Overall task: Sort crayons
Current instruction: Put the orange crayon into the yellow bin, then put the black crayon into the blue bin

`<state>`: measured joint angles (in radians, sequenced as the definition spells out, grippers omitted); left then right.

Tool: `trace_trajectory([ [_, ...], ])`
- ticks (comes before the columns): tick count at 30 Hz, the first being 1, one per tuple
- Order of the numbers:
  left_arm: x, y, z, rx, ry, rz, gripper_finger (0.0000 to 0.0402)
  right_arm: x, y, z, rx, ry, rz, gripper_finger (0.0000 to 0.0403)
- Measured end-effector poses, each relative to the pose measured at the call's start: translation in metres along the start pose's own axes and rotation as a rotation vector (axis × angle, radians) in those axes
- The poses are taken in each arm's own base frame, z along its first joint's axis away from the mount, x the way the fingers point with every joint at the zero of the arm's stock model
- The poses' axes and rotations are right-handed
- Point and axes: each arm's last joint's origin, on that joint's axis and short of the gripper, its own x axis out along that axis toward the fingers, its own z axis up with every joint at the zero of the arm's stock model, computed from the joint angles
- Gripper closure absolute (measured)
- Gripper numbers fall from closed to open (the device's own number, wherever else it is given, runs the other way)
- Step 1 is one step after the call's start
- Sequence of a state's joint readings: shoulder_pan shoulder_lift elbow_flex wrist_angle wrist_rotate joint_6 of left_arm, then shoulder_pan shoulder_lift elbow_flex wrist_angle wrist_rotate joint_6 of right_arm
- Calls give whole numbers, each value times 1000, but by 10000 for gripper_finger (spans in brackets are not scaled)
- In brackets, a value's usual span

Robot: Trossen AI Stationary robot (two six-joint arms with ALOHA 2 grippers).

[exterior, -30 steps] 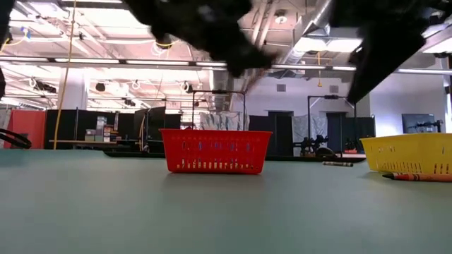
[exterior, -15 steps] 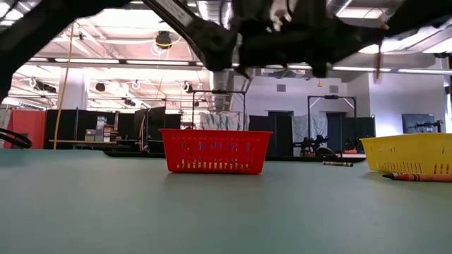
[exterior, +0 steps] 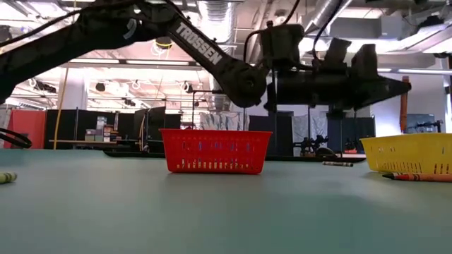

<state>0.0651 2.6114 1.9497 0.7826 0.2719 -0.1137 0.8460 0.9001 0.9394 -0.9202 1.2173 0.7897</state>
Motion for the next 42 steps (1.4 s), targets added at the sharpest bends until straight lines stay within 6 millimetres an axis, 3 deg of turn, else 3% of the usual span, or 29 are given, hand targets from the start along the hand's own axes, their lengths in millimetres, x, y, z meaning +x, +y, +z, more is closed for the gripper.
trace_trajectory([
  [6, 4, 1, -22, -17, 78, -16, 387, 1, -2, 6, 1, -7, 0, 269],
  [13, 3, 2, -7, 11, 96, -159, 314, 7, 1, 4, -1, 58, 31, 269],
  [16, -1, 10, 13, -28, 162, -226, 288, 8, 6, 3, 3, 111, 87, 269],
  [19, -13, 20, 57, -35, 293, -198, 274, 9, 12, 2, 11, 137, 125, 269],
  [24, -61, 26, 121, 84, 693, -5, 272, 12, 21, -2, 23, 207, 194, 269],
  [28, -110, 12, 163, 155, 1028, 138, 278, 18, 34, -12, 6, 351, 276, 269],
  [31, -145, 0, 196, 124, 1140, 157, 281, 33, 45, -26, -37, 436, 255, 269],
  [38, -211, -35, 215, 19, 1165, 215, 291, 90, 64, -58, -134, 694, 188, 269],
  [42, -248, -60, 198, -33, 1078, 244, 294, 123, 65, -79, -173, 887, 199, 269],
])
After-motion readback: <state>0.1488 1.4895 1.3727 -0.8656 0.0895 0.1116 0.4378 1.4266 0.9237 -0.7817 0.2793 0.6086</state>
